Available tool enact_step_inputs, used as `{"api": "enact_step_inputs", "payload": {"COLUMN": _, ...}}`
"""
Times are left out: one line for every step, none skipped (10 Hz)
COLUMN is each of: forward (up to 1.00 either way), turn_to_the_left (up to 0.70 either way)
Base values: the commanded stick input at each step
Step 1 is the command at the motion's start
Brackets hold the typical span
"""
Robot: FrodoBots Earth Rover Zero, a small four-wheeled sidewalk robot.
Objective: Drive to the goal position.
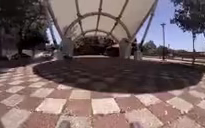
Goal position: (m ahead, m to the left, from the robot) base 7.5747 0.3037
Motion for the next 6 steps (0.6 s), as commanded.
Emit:
{"api": "enact_step_inputs", "payload": {"forward": 0.70, "turn_to_the_left": 0.00}}
{"api": "enact_step_inputs", "payload": {"forward": 0.70, "turn_to_the_left": 0.00}}
{"api": "enact_step_inputs", "payload": {"forward": 0.70, "turn_to_the_left": 0.00}}
{"api": "enact_step_inputs", "payload": {"forward": 0.70, "turn_to_the_left": 0.00}}
{"api": "enact_step_inputs", "payload": {"forward": 0.70, "turn_to_the_left": 0.00}}
{"api": "enact_step_inputs", "payload": {"forward": 0.70, "turn_to_the_left": 0.00}}
